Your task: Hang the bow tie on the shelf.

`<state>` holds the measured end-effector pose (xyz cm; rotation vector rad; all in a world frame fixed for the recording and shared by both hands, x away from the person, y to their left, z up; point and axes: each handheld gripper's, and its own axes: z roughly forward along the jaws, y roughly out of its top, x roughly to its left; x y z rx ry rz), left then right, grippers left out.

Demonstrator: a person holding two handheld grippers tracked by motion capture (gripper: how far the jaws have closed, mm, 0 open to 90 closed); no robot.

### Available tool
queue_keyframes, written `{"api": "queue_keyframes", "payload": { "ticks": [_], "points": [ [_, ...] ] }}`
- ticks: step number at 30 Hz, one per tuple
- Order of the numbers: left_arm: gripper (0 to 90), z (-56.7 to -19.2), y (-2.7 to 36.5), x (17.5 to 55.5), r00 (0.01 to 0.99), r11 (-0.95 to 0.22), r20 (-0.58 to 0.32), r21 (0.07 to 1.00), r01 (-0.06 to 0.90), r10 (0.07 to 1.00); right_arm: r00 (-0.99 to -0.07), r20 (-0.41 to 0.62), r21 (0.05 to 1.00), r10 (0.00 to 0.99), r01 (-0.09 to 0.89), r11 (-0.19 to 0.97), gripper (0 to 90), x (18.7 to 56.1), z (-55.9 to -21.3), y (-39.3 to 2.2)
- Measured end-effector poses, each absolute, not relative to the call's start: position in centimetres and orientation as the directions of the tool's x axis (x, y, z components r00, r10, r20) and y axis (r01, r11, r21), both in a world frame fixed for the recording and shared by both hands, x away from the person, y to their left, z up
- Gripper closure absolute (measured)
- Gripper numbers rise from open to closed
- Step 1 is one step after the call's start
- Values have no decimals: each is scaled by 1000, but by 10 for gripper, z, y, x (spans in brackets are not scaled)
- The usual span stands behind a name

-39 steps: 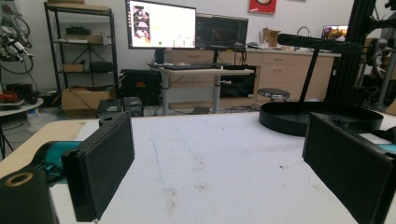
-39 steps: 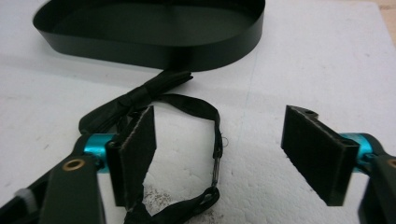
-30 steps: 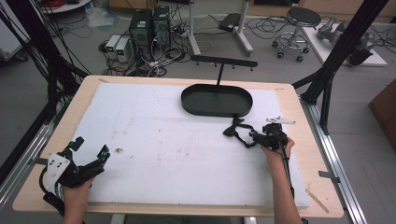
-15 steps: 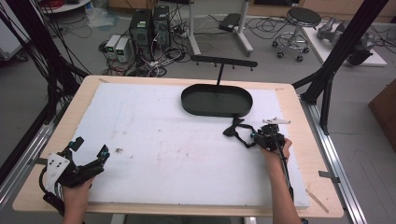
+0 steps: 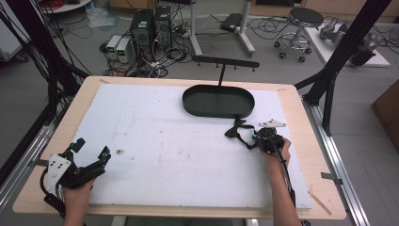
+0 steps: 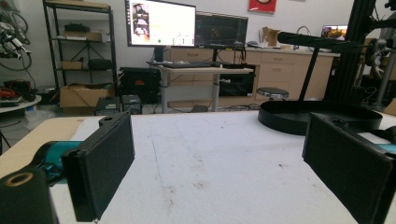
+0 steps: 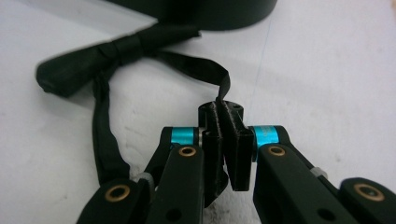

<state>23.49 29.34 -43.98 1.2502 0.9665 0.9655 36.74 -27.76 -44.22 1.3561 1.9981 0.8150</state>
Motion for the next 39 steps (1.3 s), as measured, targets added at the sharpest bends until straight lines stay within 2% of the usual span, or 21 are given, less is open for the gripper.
{"api": "queue_keyframes", "payload": {
  "ticks": [12, 25, 31, 39],
  "points": [
    [96, -442, 294, 236, 302, 73, -55, 996, -48, 952, -256, -178, 905, 950, 337, 261, 861, 350, -405, -279],
    [96, -445, 295, 239, 300, 72, -55, 996, -45, 952, -233, -199, 962, 952, 141, 236, 861, 358, -355, -268],
    [96, -446, 296, 239, 296, 76, -58, 996, -49, 954, -225, -146, 978, 963, 110, 174, 861, 373, -338, -267],
    [97, -449, 298, 243, 290, 77, -62, 996, -42, 955, -239, -142, 982, 961, 89, 167, 861, 393, -326, -262]
  ]
}}
